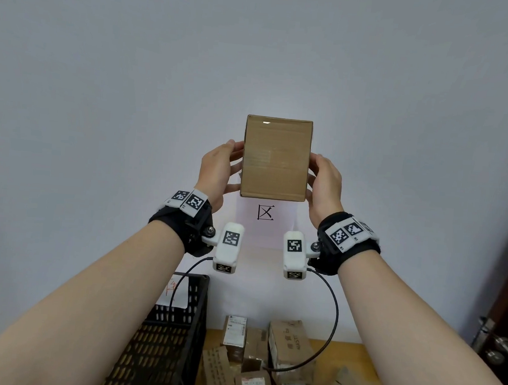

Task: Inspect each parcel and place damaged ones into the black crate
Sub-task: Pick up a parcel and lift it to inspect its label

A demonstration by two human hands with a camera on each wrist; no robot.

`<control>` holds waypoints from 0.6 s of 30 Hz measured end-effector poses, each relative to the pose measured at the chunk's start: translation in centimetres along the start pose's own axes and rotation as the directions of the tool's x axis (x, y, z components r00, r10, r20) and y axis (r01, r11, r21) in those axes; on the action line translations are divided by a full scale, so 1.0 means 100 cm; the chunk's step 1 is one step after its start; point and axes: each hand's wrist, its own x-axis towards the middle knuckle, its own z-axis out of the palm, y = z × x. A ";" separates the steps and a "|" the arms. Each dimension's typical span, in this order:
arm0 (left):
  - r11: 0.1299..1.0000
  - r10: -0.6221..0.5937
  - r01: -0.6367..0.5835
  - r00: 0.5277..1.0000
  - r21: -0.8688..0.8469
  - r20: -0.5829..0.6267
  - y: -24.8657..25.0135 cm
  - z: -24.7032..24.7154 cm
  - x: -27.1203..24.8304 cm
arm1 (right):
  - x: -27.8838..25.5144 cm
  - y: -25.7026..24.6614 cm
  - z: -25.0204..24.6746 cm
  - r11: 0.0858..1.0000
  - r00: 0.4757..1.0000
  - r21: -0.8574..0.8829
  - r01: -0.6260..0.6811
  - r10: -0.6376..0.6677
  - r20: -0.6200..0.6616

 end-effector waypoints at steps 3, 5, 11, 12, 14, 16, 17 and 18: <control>1.000 0.011 -0.011 1.000 0.004 -0.003 -0.001 0.000 0.000 | 0.001 0.001 -0.003 1.000 1.000 -0.025 0.011 -0.011 0.018; 1.000 0.011 -0.011 1.000 0.016 -0.011 -0.001 0.000 0.001 | 0.001 0.001 -0.004 0.998 0.999 -0.056 0.020 -0.017 0.044; 0.994 -0.011 0.008 1.000 0.107 0.028 -0.004 0.000 0.002 | -0.003 0.000 -0.004 0.995 0.995 -0.094 0.019 -0.010 0.094; 0.993 -0.015 0.011 0.999 0.116 0.033 -0.005 0.000 0.000 | -0.003 -0.001 -0.004 0.996 0.995 -0.087 0.026 -0.017 0.100; 0.994 -0.021 0.017 0.999 0.112 0.038 -0.007 0.001 -0.001 | -0.002 -0.001 -0.003 0.997 0.994 -0.062 0.035 -0.028 0.109; 0.994 -0.021 0.017 0.999 0.110 0.034 -0.007 0.000 -0.002 | 0.001 0.001 -0.003 0.996 0.993 -0.078 0.051 -0.043 0.107; 0.992 -0.018 0.013 0.999 0.126 0.037 -0.008 0.000 -0.002 | 0.003 0.002 -0.003 0.993 0.994 -0.100 0.064 -0.054 0.097; 0.988 -0.016 0.009 0.999 0.151 0.044 -0.009 -0.002 -0.001 | 0.005 0.003 -0.003 0.989 0.994 -0.124 0.080 -0.070 0.086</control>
